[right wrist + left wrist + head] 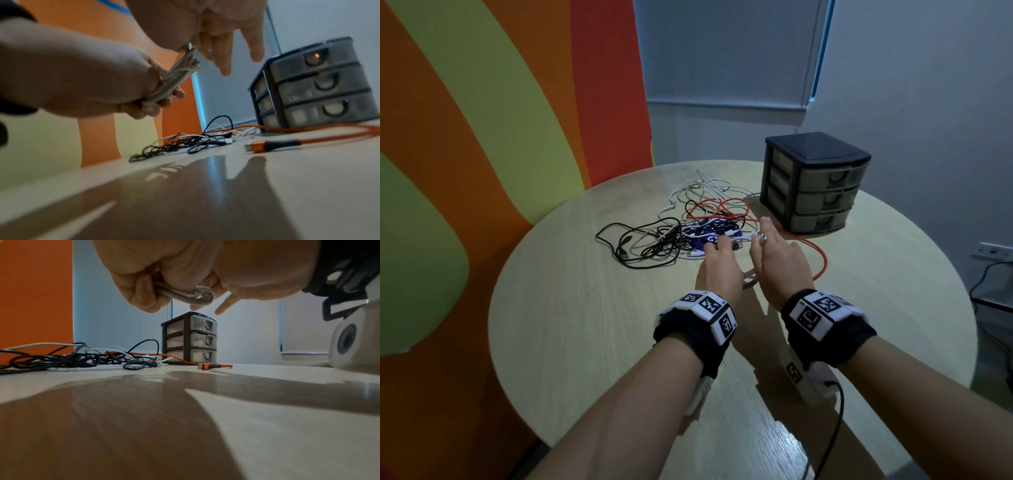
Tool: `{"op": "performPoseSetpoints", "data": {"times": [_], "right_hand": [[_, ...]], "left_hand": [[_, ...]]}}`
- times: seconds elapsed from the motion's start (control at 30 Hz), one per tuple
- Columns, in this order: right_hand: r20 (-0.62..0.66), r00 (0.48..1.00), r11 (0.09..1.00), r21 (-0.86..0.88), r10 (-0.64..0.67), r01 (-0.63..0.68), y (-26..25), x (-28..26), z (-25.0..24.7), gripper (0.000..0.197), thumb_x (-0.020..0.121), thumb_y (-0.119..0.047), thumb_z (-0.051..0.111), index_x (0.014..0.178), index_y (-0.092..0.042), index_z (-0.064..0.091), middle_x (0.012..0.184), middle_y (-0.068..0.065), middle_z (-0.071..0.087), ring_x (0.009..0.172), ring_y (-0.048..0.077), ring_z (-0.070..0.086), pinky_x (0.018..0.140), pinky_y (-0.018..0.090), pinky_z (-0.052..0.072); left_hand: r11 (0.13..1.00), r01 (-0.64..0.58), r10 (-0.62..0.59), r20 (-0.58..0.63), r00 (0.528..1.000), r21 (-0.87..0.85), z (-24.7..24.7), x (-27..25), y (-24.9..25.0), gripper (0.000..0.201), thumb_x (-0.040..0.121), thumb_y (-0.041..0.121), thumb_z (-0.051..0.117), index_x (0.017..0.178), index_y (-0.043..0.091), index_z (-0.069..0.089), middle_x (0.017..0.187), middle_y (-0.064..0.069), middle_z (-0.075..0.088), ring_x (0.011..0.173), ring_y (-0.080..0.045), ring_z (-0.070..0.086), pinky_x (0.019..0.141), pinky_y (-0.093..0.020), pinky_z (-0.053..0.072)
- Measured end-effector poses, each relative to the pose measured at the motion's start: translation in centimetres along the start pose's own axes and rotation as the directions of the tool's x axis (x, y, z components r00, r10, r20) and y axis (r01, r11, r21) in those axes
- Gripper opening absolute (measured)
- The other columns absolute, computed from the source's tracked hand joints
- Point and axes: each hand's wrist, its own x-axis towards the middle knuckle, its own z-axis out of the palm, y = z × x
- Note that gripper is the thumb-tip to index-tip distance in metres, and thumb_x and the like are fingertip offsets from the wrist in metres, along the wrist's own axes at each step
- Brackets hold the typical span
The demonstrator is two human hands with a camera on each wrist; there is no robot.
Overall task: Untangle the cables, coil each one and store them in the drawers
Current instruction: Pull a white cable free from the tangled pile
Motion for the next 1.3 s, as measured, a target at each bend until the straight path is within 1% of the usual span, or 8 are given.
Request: {"op": "performPoseSetpoints", "data": {"times": [0.1,0.23,0.47,0.63,0.77,0.87,1.1,1.3], "right_hand": [[-0.112,0.991,0.962,0.271,0.074,-0.041,-0.1,0.1,0.6,0.038,0.102,-0.028,0.03,0.119,-0.003,0.052,0.104,0.021,0.064,0.096,0.035,0.059,0.073,0.036,0.041],[-0.155,0.972,0.844,0.532,0.178,-0.069,0.4,0.5,1.2,0.03,0.097,-0.026,0.047,0.093,-0.002,0.064,0.071,0.006,0.057,0.065,0.019,0.051,0.054,0.018,0.033],[-0.032,0.954,0.548,0.824,0.297,-0.143,1.7,1.0,0.0,0.012,0.079,-0.024,0.073,0.077,-0.014,0.067,0.076,0.003,0.067,0.071,0.014,0.058,0.075,0.033,0.049],[0.201,0.967,0.337,0.91,0.156,-0.243,2.1,0.5,-0.7,0.016,0.084,-0.009,0.066,0.09,-0.009,0.051,0.083,0.01,0.068,0.07,0.021,0.069,0.065,0.038,0.058],[0.143,0.978,0.35,0.918,0.151,-0.188,2.8,0.2,-1.4,0.018,0.083,-0.004,0.066,0.079,-0.012,0.05,0.081,0.011,0.07,0.063,0.02,0.07,0.059,0.036,0.058],[0.115,0.979,0.358,0.918,0.167,-0.169,3.4,-0.1,-1.6,0.02,0.081,-0.002,0.067,0.077,-0.011,0.05,0.079,0.011,0.069,0.063,0.023,0.069,0.06,0.039,0.058],[0.102,0.981,0.33,0.932,0.163,-0.152,3.6,-0.9,-2.2,0.024,0.077,0.002,0.07,0.08,-0.008,0.049,0.072,0.01,0.067,0.051,0.017,0.066,0.05,0.03,0.056],[0.083,0.98,0.337,0.931,0.183,-0.142,4.0,-1.6,-2.5,0.023,0.075,0.002,0.072,0.084,-0.01,0.054,0.073,0.008,0.068,0.054,0.017,0.066,0.053,0.032,0.056]], "left_hand": [[1.0,0.015,-0.015,0.003,1.0,0.002,0.0,0.0,-0.1,0.038,0.093,0.0,0.041,0.13,0.009,0.04,0.128,-0.016,0.044,0.108,-0.029,0.052,0.076,-0.027,0.034],[1.0,0.003,-0.003,-0.002,1.0,0.017,0.1,0.1,-0.3,0.038,0.094,0.001,0.041,0.131,0.008,0.039,0.127,-0.017,0.044,0.107,-0.029,0.052,0.075,-0.027,0.034],[0.987,-0.131,0.125,-0.067,0.99,-0.092,0.7,0.6,-0.7,0.035,0.096,0.002,0.033,0.129,0.005,0.043,0.122,-0.018,0.048,0.102,-0.032,0.05,0.072,-0.026,0.03],[0.944,-0.223,0.18,-0.188,0.966,-0.245,0.9,0.7,-1.1,0.031,0.098,0.009,0.037,0.126,0.002,0.049,0.115,-0.017,0.059,0.104,-0.03,0.054,0.082,-0.031,0.038],[0.881,-0.315,0.242,-0.236,0.941,-0.353,1.0,0.6,-1.3,0.023,0.098,0.016,0.043,0.114,0.003,0.054,0.09,-0.014,0.067,0.081,-0.028,0.064,0.071,-0.036,0.049],[0.824,-0.375,0.295,-0.243,0.924,-0.425,1.0,0.3,-1.1,0.021,0.098,0.017,0.046,0.112,0.004,0.055,0.082,-0.008,0.068,0.066,-0.015,0.065,0.062,-0.025,0.05],[0.763,-0.416,0.335,-0.248,0.909,-0.495,0.9,0.0,-1.0,0.025,0.1,0.012,0.039,0.12,0.007,0.053,0.077,0.0,0.063,0.069,0.001,0.059,0.063,-0.011,0.045],[0.802,-0.379,0.357,-0.138,0.924,-0.462,0.2,0.1,-1.1,0.027,0.098,0.02,0.045,0.121,0.01,0.055,0.078,0.006,0.066,0.076,-0.007,0.062,0.07,-0.014,0.045]]}}
